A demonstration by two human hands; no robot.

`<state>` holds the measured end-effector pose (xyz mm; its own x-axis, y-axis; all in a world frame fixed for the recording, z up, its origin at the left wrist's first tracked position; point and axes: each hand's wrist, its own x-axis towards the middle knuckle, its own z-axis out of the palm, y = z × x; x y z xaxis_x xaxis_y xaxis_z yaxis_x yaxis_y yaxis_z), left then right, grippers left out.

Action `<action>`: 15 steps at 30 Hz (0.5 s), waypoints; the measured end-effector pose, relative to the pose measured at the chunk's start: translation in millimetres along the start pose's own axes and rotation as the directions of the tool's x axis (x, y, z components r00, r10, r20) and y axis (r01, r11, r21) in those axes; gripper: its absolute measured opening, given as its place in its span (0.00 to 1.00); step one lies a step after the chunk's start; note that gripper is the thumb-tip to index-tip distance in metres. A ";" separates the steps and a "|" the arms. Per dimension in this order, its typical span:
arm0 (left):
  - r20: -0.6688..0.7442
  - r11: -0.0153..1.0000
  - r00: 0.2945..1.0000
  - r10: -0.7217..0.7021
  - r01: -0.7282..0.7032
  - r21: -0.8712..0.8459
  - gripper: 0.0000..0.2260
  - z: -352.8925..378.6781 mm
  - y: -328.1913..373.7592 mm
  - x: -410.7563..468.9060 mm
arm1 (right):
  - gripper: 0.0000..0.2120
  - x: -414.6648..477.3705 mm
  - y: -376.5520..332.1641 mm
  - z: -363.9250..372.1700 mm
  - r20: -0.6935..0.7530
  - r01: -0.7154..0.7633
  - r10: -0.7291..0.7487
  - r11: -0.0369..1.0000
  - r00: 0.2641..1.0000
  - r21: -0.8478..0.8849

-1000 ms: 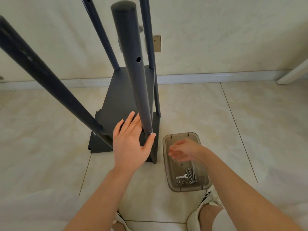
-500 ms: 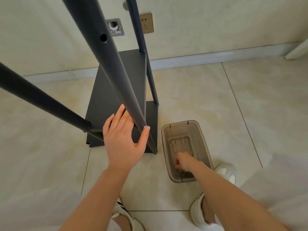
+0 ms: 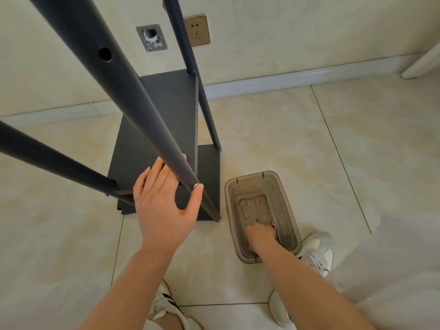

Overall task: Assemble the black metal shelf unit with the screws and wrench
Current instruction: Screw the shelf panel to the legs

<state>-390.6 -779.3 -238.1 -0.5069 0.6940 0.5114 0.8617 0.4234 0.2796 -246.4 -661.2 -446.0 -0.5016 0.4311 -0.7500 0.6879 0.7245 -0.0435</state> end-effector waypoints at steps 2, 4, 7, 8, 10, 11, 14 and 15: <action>0.015 1.000 1.000 -0.003 0.003 -0.013 0.24 -1.3 -0.3 1.1 | 0.16 -0.9 -1.7 0.1 0.001 -0.013 0.013 1.000 1.000 0.003; 0.028 1.000 1.000 -0.007 0.008 -0.012 0.25 -2.2 -0.7 1.3 | 0.16 -0.7 -1.8 0.7 -0.002 -0.021 0.021 0.999 1.000 0.029; 0.031 1.000 1.000 0.004 -0.004 -0.014 0.25 -3.4 -0.6 1.4 | 0.16 -1.3 -1.1 -0.2 0.048 -0.029 0.024 0.994 0.999 0.108; 0.029 1.000 1.000 0.007 -0.006 -0.011 0.24 -3.5 0.0 1.5 | 0.17 -1.4 0.2 -1.1 0.064 -0.037 0.027 0.987 0.998 0.155; 0.030 1.000 1.000 0.003 -0.003 -0.005 0.24 -3.7 0.5 1.2 | 0.19 -2.3 4.7 -3.2 0.078 -0.051 0.033 0.969 0.996 0.242; 0.031 1.000 1.000 0.001 0.000 -0.005 0.24 -3.6 0.5 1.1 | 0.19 -3.2 7.9 -5.0 0.071 -0.061 0.043 0.958 0.997 0.281; 0.050 1.000 0.999 -0.018 0.018 0.001 0.25 -4.5 0.8 1.2 | 0.13 -2.9 17.2 -11.2 0.055 -0.101 0.085 0.894 0.995 0.437; 0.059 1.000 0.998 -0.025 0.025 0.000 0.25 -5.1 1.4 1.5 | 0.11 -2.0 19.5 -13.6 0.047 -0.106 0.095 0.855 0.994 0.508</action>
<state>-390.1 -780.7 -232.8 -0.5288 0.7161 0.4556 0.8487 0.4406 0.2926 -239.1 -640.6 -436.4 -0.4085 0.4725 -0.7809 0.9077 0.3007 -0.2928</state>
